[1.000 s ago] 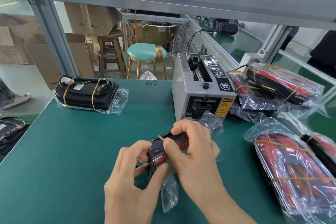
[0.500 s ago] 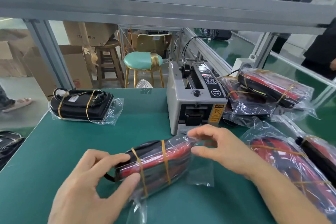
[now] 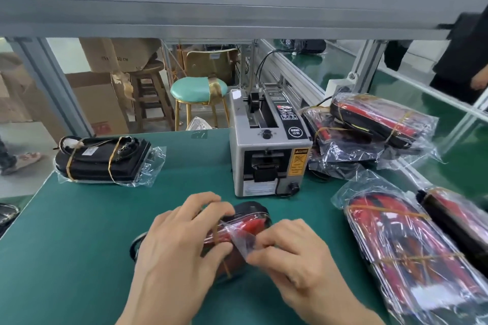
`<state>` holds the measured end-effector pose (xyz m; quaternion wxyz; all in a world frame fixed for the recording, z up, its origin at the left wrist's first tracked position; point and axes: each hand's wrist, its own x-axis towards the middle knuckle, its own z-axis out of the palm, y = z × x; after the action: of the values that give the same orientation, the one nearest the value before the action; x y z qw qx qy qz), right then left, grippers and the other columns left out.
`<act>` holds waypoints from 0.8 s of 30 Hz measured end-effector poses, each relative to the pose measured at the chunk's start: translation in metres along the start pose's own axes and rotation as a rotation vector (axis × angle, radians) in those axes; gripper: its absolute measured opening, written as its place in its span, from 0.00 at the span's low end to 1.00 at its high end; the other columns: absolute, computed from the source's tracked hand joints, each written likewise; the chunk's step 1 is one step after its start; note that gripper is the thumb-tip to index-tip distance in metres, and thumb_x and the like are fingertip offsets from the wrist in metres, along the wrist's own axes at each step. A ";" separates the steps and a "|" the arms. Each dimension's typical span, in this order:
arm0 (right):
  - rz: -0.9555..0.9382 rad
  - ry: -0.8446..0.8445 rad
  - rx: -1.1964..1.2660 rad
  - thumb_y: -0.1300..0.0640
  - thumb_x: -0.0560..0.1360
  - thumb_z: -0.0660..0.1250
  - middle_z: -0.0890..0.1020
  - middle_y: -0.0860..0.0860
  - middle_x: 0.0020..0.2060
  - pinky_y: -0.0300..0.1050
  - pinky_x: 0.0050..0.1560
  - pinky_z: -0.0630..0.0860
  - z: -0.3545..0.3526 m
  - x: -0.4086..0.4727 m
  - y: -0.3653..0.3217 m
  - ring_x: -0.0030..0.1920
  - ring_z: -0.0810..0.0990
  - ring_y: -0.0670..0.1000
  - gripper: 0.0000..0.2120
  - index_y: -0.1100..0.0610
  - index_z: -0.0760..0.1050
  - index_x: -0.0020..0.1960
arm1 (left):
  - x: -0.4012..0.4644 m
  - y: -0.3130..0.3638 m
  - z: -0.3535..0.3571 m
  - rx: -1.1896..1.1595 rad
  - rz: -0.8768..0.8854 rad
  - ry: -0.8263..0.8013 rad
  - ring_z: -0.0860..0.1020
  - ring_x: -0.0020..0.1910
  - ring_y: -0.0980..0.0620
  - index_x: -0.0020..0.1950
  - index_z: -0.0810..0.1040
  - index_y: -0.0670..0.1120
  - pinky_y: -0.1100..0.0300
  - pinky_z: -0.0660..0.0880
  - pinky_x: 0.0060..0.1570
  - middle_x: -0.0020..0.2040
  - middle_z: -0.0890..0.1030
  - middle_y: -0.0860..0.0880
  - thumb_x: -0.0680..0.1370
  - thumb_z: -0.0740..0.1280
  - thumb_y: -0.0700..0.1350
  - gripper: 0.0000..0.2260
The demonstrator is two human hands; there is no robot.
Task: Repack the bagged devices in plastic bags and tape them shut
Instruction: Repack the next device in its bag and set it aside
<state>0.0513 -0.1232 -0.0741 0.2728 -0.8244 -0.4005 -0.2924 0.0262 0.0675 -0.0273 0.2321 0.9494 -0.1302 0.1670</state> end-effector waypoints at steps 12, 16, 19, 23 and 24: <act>1.275 0.317 0.652 0.56 0.74 0.70 0.75 0.41 0.23 0.28 0.32 0.69 0.004 0.055 0.034 0.26 0.69 0.40 0.10 0.46 0.82 0.36 | 0.003 -0.012 0.004 0.125 0.097 0.238 0.70 0.45 0.53 0.40 0.84 0.57 0.73 0.61 0.34 0.44 0.82 0.59 0.66 0.60 0.57 0.13; 1.431 0.425 0.714 0.58 0.74 0.71 0.74 0.41 0.25 0.35 0.36 0.68 0.019 0.075 0.046 0.30 0.69 0.41 0.06 0.50 0.80 0.39 | 0.003 -0.016 0.006 0.125 0.108 0.263 0.71 0.46 0.54 0.40 0.84 0.57 0.74 0.61 0.36 0.44 0.82 0.59 0.67 0.60 0.57 0.14; 1.494 0.508 0.719 0.58 0.72 0.73 0.72 0.43 0.26 0.36 0.36 0.67 0.025 0.082 0.050 0.28 0.67 0.43 0.06 0.52 0.79 0.38 | 0.002 -0.017 0.009 0.111 0.128 0.294 0.71 0.47 0.53 0.41 0.84 0.56 0.67 0.65 0.40 0.44 0.83 0.58 0.67 0.60 0.57 0.14; 1.530 0.539 0.702 0.57 0.71 0.75 0.75 0.46 0.28 0.39 0.39 0.70 0.028 0.085 0.050 0.28 0.67 0.43 0.06 0.53 0.79 0.38 | 0.001 -0.018 0.011 0.117 0.150 0.303 0.71 0.48 0.52 0.41 0.85 0.55 0.65 0.65 0.43 0.44 0.83 0.58 0.68 0.60 0.56 0.14; 1.539 0.548 0.703 0.58 0.70 0.75 0.75 0.46 0.29 0.38 0.37 0.69 0.029 0.086 0.050 0.28 0.67 0.44 0.06 0.53 0.79 0.38 | 0.000 -0.018 0.011 0.117 0.155 0.302 0.71 0.48 0.52 0.41 0.85 0.55 0.65 0.65 0.43 0.44 0.83 0.58 0.68 0.60 0.56 0.14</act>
<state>0.1440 -0.0870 -0.0441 0.7174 -0.6347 0.2772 -0.0754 0.0354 0.0777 -0.0436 0.1799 0.9125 -0.1566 0.3323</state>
